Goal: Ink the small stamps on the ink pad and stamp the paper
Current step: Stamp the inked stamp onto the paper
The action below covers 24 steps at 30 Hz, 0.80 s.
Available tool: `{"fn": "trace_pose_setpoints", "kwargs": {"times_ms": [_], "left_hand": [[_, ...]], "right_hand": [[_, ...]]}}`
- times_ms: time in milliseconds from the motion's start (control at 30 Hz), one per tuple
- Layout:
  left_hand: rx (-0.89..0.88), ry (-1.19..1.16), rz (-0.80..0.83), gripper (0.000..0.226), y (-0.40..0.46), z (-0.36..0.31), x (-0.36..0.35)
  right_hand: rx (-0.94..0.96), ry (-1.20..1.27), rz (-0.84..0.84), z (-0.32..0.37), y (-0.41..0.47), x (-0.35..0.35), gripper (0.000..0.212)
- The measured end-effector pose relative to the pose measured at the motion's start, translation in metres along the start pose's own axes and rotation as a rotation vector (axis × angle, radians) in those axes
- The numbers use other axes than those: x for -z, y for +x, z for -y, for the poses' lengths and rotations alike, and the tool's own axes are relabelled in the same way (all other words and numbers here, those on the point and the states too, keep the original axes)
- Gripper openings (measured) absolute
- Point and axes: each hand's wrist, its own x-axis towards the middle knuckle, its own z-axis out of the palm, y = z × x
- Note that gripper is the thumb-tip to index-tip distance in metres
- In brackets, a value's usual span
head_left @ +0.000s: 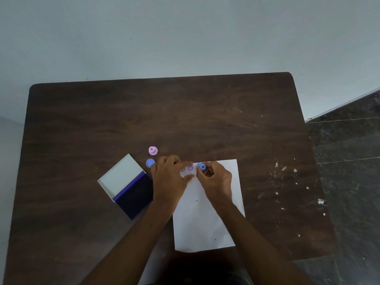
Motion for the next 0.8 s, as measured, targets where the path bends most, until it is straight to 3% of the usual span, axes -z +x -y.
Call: {"fn": "trace_pose_setpoints", "kwargs": {"times_ms": [200, 667, 800], "left_hand": [[0.04, 0.017, 0.035, 0.045, 0.0, 0.0008, -0.0011], [0.027, 0.059, 0.044, 0.042, -0.001, 0.0042, -0.0024], [0.023, 0.061, 0.038, 0.042, -0.0006, 0.0037, -0.0021]], "right_hand": [[-0.011, -0.026, 0.068, -0.0001, 0.0025, -0.0011, 0.033], [0.029, -0.037, -0.018, 0.0023, 0.0004, 0.0013, 0.03], [-0.01, -0.057, 0.064, -0.0002, 0.0037, -0.003, 0.033]]}}
